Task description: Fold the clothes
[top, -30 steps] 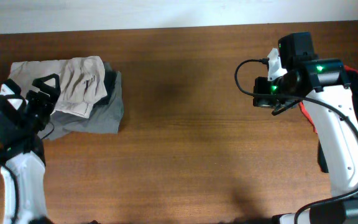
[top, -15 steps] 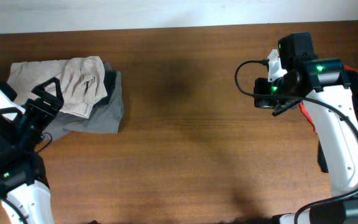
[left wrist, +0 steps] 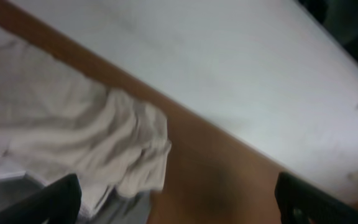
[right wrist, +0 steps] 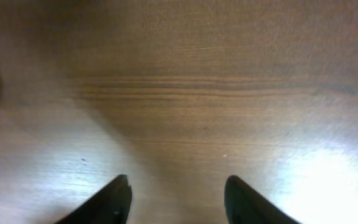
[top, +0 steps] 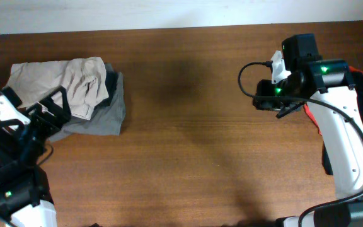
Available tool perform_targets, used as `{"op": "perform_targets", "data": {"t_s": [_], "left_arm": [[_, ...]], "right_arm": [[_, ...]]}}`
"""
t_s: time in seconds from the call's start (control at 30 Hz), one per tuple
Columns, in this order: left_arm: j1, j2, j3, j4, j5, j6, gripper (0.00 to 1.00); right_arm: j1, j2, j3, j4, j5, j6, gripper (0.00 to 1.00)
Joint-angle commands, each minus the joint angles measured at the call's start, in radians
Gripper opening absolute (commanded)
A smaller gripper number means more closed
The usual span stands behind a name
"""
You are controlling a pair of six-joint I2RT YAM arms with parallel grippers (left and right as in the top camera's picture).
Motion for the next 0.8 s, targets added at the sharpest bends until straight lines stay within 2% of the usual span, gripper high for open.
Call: {"op": "perform_targets", "data": {"t_s": [0.0,0.1,0.27,0.33,0.5,0.53,0.57,0.6,0.63,0.77], "left_arm": [[-0.009,-0.018,0.056,-0.147,0.010,0.217,0.99],[-0.010,-0.016,0.105,-0.315,-0.046,0.343,0.99],[-0.042,-0.016,0.158,-0.466,-0.227,0.476,0.99],[-0.075,-0.016,0.174,-0.466,-0.268,0.502,0.99],[-0.098,-0.016,0.184,-0.303,-0.164,0.502,0.99],[-0.098,-0.016,0.184,-0.262,-0.167,0.502,0.99],[-0.098,-0.013,0.184,-0.219,-0.167,0.501,0.94],[-0.099,-0.008,0.184,-0.184,-0.167,0.495,0.89],[-0.098,0.000,0.184,-0.158,-0.169,0.475,0.80],[-0.099,0.069,0.198,-0.129,-0.242,0.443,0.67]], "right_arm": [[-0.003,0.002,0.002,0.014,0.003,0.003,0.67],[-0.003,0.002,0.002,0.042,0.003,0.004,0.66],[-0.003,0.002,0.002,0.097,0.003,0.003,0.63],[-0.003,0.002,0.002,0.113,0.003,-0.028,0.61],[-0.003,0.002,0.002,0.123,0.002,-0.052,0.59],[-0.003,0.002,0.002,0.122,0.002,-0.058,0.56],[-0.003,0.002,0.002,0.119,0.002,-0.061,0.53],[-0.003,0.002,0.002,0.116,0.002,-0.061,0.46],[-0.003,0.002,0.002,0.115,0.002,-0.061,0.37],[-0.003,0.002,0.002,0.117,0.002,-0.060,0.12]]}}
